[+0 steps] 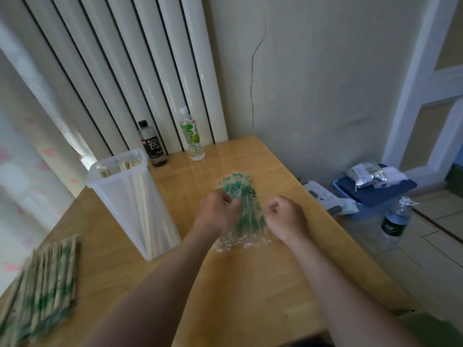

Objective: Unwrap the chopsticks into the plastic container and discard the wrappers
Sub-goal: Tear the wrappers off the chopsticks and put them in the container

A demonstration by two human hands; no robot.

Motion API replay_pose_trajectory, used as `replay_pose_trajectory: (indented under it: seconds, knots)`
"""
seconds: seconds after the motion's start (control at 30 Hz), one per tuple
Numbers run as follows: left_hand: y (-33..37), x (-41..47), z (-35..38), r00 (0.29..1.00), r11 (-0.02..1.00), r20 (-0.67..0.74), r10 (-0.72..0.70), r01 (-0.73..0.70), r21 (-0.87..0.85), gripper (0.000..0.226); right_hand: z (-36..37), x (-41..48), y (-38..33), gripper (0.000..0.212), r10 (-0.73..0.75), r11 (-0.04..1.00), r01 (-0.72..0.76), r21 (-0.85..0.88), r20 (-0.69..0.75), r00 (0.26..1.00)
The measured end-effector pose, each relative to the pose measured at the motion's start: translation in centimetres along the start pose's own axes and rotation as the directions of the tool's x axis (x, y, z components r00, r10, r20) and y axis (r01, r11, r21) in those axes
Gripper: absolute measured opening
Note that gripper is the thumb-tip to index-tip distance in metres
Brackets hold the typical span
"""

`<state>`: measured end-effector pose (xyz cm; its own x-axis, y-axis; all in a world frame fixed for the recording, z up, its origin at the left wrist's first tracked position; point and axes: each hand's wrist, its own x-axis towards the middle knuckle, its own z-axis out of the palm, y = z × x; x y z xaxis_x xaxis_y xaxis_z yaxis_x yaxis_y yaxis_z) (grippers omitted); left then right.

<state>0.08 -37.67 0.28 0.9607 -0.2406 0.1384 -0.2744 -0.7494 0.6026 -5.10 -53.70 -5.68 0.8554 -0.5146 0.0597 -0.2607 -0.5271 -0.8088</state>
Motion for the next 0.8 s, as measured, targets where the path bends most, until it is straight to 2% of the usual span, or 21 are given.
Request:
replay_pose_trajectory:
  seconds: [0.1, 0.23, 0.33, 0.43, 0.5, 0.6, 0.67, 0.7, 0.73, 0.8]
  knots:
    - [-0.2, -1.5, -2.5, 0.991, 0.993, -0.063, 0.115, -0.116, -0.013, 0.019, -1.0, -0.4, -1.9, 0.017, 0.036, 0.995, -0.037, 0.090, 0.013, 0.999]
    - [-0.6, -2.5, -6.9, 0.944, 0.970, -0.255, 0.209, -0.232, -0.066, 0.012, -0.9, -1.6, -9.3, 0.021, -0.159, 0.957, 0.167, 0.239, -0.054, 0.986]
    - [-1.4, -3.3, -10.0, 0.895, 0.947, -0.388, 0.220, -0.291, -0.135, 0.008, 1.3, -2.9, -14.8, 0.021, -0.256, 0.900, 0.234, 0.369, 0.011, 0.967]
    - [-2.3, -4.9, -13.5, 0.828, 0.916, -0.495, 0.265, -0.377, -0.141, 0.010, 4.1, -4.1, -18.0, 0.022, -0.292, 0.855, 0.203, 0.478, 0.121, 0.949]
    - [-3.2, -5.9, -15.8, 0.778, 0.904, -0.577, 0.248, -0.400, -0.151, 0.011, 5.9, -4.9, -19.3, 0.027, -0.307, 0.829, 0.162, 0.535, 0.192, 0.932]
    - [-5.6, -6.3, -18.4, 0.736, 0.893, -0.670, 0.094, -0.361, -0.270, 0.010, 7.3, -5.9, -20.7, 0.040, -0.346, 0.804, 0.141, 0.577, 0.261, 0.901]
    - [-7.8, -6.0, -19.1, 0.746, 0.889, -0.664, -0.054, -0.267, -0.373, 0.031, 8.0, -6.3, -21.2, 0.052, -0.343, 0.817, 0.115, 0.566, 0.315, 0.885]
    - [-8.9, -5.7, -19.2, 0.781, 0.892, -0.611, -0.131, -0.176, -0.415, 0.045, 8.3, -6.5, -21.4, 0.058, -0.333, 0.831, 0.099, 0.547, 0.347, 0.877]
    - [-10.1, -5.5, -19.1, 0.836, 0.888, -0.511, -0.200, -0.067, -0.456, 0.058, 8.6, -6.5, -21.4, 0.062, -0.318, 0.851, 0.088, 0.517, 0.375, 0.871]
    - [-11.7, -5.4, -18.2, 0.940, 0.830, -0.203, -0.273, 0.124, -0.544, 0.081, 9.2, -6.6, -21.5, 0.066, -0.310, 0.882, 0.101, 0.461, 0.406, 0.860]
